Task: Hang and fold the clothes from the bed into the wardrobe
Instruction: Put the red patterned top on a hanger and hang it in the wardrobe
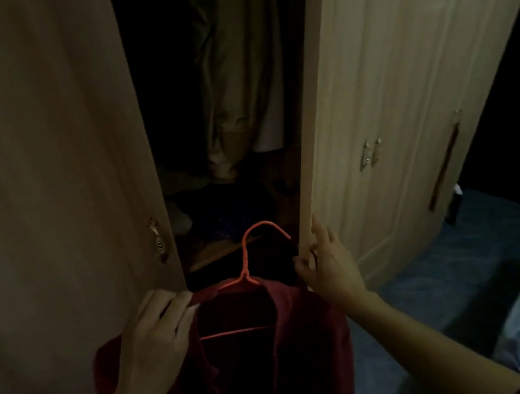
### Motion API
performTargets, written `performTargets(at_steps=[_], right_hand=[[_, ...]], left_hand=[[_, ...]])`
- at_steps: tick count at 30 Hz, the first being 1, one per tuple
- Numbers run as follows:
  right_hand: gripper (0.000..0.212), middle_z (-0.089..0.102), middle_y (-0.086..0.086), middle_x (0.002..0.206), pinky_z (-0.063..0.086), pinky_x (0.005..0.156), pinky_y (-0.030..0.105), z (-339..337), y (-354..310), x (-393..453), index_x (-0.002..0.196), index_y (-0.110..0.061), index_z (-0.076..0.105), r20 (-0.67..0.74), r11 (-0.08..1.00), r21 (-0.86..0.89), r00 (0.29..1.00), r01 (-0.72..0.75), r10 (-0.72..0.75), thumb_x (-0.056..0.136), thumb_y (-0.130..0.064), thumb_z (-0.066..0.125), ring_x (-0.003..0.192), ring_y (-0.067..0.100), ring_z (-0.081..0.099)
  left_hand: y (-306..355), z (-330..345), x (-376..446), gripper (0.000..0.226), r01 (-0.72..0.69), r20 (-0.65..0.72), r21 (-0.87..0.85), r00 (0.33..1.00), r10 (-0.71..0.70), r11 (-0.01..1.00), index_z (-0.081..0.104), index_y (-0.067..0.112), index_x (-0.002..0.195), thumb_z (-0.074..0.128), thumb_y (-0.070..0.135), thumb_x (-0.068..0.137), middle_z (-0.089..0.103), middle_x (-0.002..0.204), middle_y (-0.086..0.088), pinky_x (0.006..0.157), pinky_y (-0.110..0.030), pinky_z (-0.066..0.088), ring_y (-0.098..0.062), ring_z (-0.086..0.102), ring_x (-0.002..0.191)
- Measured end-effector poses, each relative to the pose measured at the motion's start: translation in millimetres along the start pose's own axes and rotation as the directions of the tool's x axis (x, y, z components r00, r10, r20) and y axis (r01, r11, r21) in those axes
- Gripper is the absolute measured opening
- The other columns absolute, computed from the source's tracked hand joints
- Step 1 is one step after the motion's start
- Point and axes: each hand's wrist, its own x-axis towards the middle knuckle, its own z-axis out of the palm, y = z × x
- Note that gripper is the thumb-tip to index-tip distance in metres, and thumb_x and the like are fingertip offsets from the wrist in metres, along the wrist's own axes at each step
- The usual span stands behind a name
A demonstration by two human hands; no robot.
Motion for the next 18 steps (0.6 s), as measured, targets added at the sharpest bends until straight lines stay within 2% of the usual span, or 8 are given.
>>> performTargets(at_steps=[2, 4, 6, 8, 9, 11, 15, 18], right_hand=[[0.106, 0.018, 0.004, 0.159, 0.052, 0.084, 0.021, -11.3, 10.5, -6.4, 0.156, -0.028, -0.008, -0.125, 0.993, -0.041, 0.986, 0.111, -0.115, 0.084, -0.02, 0.07, 0.129, 0.014, 0.044], [0.111, -0.005, 0.014, 0.164, 0.042, 0.098, 0.018, -26.0, 20.4, -9.3, 0.155, -0.017, -0.01, -0.208, 0.972, -0.116, 0.952, 0.206, -0.226, 0.081, -0.009, 0.073, 0.15, 0.016, 0.012], [0.105, -0.005, 0.022, 0.162, 0.039, 0.107, 0.031, -40.4, 30.3, -10.9, 0.154, -0.008, -0.003, -0.235, 0.946, -0.209, 0.926, 0.248, -0.295, 0.08, -0.004, 0.071, 0.152, 0.025, 0.005], [0.096, -0.004, 0.02, 0.163, 0.034, 0.114, 0.043, -52.0, 42.1, -12.8, 0.153, -0.003, 0.004, -0.226, 0.933, -0.273, 0.927, 0.234, -0.298, 0.08, 0.0, 0.065, 0.151, 0.031, 0.009], [0.093, -0.003, 0.018, 0.163, 0.03, 0.117, 0.045, -57.1, 49.5, -13.4, 0.154, -0.003, 0.005, -0.22, 0.93, -0.297, 0.932, 0.219, -0.289, 0.081, 0.001, 0.063, 0.151, 0.032, 0.01], [0.09, -0.001, 0.016, 0.163, 0.026, 0.119, 0.044, -69.2, 65.9, -14.3, 0.154, -0.004, 0.006, -0.23, 0.933, -0.317, 0.94, 0.171, -0.251, 0.083, 0.002, 0.061, 0.151, 0.031, 0.011], [0.087, -0.003, 0.013, 0.164, 0.039, 0.111, 0.044, -99.3, 95.1, -13.8, 0.155, -0.007, 0.007, -0.265, 0.95, -0.307, 0.955, 0.047, -0.133, 0.086, 0.003, 0.059, 0.151, 0.027, 0.01], [0.096, -0.005, 0.009, 0.164, 0.035, 0.115, 0.042, -126.5, 117.7, -10.2, 0.155, -0.012, -0.006, -0.21, 0.928, -0.37, 0.977, -0.04, -0.041, 0.088, -0.001, 0.061, 0.152, 0.022, 0.003]], left_hand=[[9.2, 7.8, 10.6, 0.029, -0.006, -0.003, -0.031, 1.0, 0.006, 0.999, 0.072, -0.001, 0.098, 0.054, 0.021, 0.097, 0.06, 0.087, -0.006, 0.074, -0.029, 0.047, -0.019, 0.056, 0.079], [19.4, 17.2, 21.6, 0.031, -0.039, -0.003, -0.037, 0.999, 0.039, 0.999, 0.072, -0.003, 0.098, 0.053, 0.02, 0.098, 0.06, 0.086, -0.007, 0.075, -0.031, 0.047, -0.022, 0.056, 0.078], [31.6, 27.1, 33.4, 0.031, -0.084, -0.011, -0.047, 0.996, 0.083, 0.995, 0.072, -0.005, 0.098, 0.053, 0.02, 0.098, 0.06, 0.085, -0.009, 0.076, -0.034, 0.047, -0.024, 0.056, 0.077], [44.5, 36.5, 46.1, 0.031, -0.132, -0.019, -0.038, 0.991, 0.132, 0.99, 0.071, -0.006, 0.099, 0.053, 0.02, 0.098, 0.059, 0.085, -0.009, 0.076, -0.034, 0.046, -0.024, 0.055, 0.075], [51.2, 41.2, 52.9, 0.031, -0.147, -0.022, -0.043, 0.989, 0.146, 0.988, 0.071, -0.005, 0.099, 0.053, 0.02, 0.098, 0.058, 0.085, -0.008, 0.076, -0.033, 0.046, -0.024, 0.054, 0.075], [63.0, 50.1, 64.0, 0.03, -0.15, -0.018, -0.079, 0.989, 0.149, 0.986, 0.071, -0.004, 0.099, 0.054, 0.021, 0.097, 0.057, 0.086, -0.006, 0.076, -0.03, 0.044, -0.022, 0.054, 0.075], [82.5, 70.8, 77.4, 0.033, -0.175, 0.007, -0.091, 0.984, 0.177, 0.98, 0.07, -0.004, 0.1, 0.051, 0.023, 0.099, 0.056, 0.088, -0.005, 0.074, -0.032, 0.046, -0.022, 0.053, 0.079], [99.3, 87.7, 88.5, 0.032, -0.159, 0.005, -0.093, 0.987, 0.16, 0.983, 0.07, -0.003, 0.101, 0.051, 0.024, 0.099, 0.056, 0.088, -0.006, 0.073, -0.034, 0.046, -0.023, 0.053, 0.08]])
